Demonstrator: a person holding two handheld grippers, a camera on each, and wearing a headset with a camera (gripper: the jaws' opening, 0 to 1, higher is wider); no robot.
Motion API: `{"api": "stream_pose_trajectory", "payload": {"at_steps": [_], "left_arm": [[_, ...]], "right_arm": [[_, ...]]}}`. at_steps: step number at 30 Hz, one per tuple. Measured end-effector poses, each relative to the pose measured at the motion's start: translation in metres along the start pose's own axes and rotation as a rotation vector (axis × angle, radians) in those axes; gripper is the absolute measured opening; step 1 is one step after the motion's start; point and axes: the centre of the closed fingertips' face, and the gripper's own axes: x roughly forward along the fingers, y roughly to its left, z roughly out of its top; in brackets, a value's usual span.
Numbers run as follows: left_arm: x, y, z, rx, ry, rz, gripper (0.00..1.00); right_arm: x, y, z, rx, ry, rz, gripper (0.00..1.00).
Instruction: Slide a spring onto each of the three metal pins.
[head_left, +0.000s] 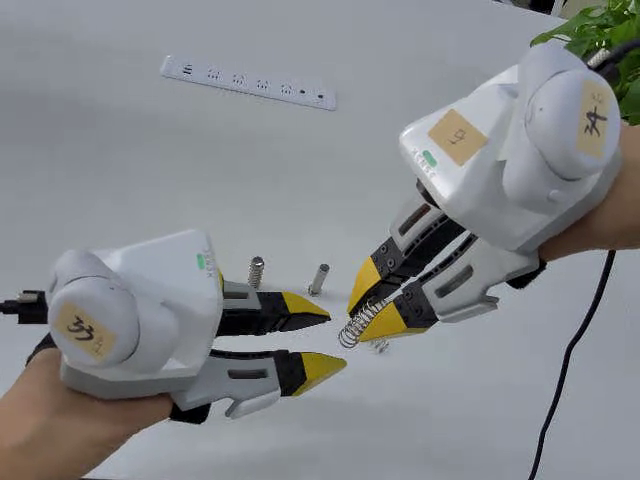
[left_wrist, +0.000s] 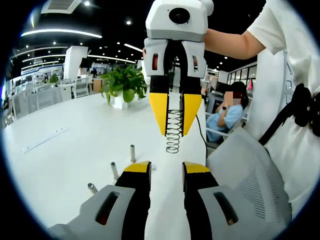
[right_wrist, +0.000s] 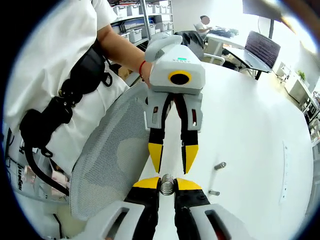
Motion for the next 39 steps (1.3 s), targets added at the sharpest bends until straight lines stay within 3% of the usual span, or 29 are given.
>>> {"api": "stream_pose_trajectory", "payload": {"at_steps": [13, 20, 28, 39], "left_arm": [[-0.031, 0.029, -0.018, -0.03, 0.001, 0.118, 0.39], [-0.046, 0.044, -0.02, -0.042, -0.022, 0.169, 0.52], [-0.053, 0.053, -0.025, -0.051, -0.039, 0.188, 0.69], [-0.057, 0.062, -0.032, -0.083, -0.061, 0.187, 0.83]], "right_arm": [[-0.002, -0.026, -0.013, 0.067, 0.029, -0.09, 0.07], [-0.001, -0.045, -0.026, 0.109, 0.058, -0.133, 0.07], [-0.001, -0.07, -0.038, 0.159, 0.078, -0.186, 0.07], [0.014, -0.096, -0.052, 0.185, 0.119, -0.2, 0.07]]}}
